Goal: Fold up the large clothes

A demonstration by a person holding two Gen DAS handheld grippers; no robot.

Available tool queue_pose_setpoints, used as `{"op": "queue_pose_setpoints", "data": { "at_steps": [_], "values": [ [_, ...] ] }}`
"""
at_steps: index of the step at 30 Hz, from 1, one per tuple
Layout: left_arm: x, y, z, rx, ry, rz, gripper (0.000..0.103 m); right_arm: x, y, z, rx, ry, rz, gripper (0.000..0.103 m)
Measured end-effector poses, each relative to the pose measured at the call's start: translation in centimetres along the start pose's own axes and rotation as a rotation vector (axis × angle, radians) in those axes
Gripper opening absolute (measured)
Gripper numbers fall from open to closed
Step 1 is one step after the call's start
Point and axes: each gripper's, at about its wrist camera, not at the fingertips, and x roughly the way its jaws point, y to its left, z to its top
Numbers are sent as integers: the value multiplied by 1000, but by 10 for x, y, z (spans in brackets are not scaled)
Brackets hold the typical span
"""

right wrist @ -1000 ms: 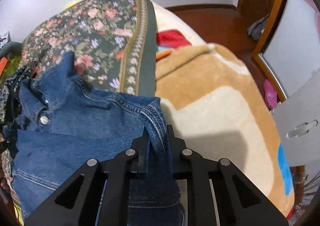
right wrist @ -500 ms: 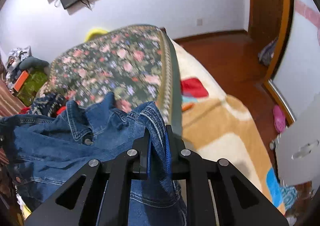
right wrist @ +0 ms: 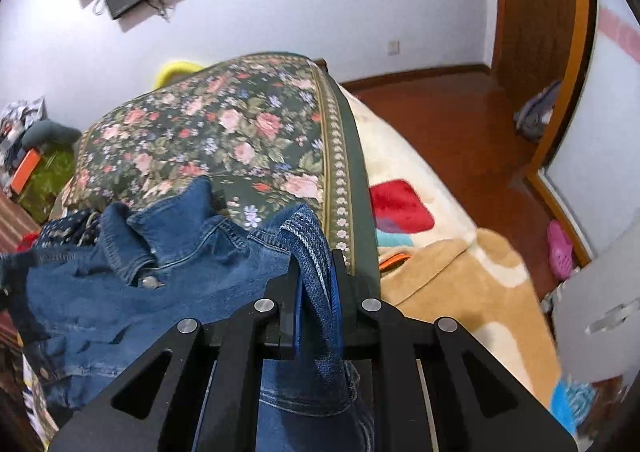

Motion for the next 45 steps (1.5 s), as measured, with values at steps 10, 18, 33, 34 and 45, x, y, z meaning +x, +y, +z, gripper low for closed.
{"op": "queue_pose_setpoints", "data": {
  "at_steps": [10, 18, 33, 34, 45],
  "values": [
    [49, 26, -14, -30, 68, 66, 11, 51, -12, -19, -32, 115, -91, 18],
    [36, 12, -13, 32, 94, 126, 12, 25, -6, -19, -84, 95, -125, 19],
    [-90, -32, -42, 171, -26, 60, 22, -119, 49, -39, -295, -148, -19, 73],
    [-99, -34, -46, 181, -35, 55, 24, -130, 51, -44, -299, -156, -3, 74],
    [-154, -43, -122, 252, -10, 6, 51, -169, 50, -101, -367, -110, 11, 82]
  ]
}}
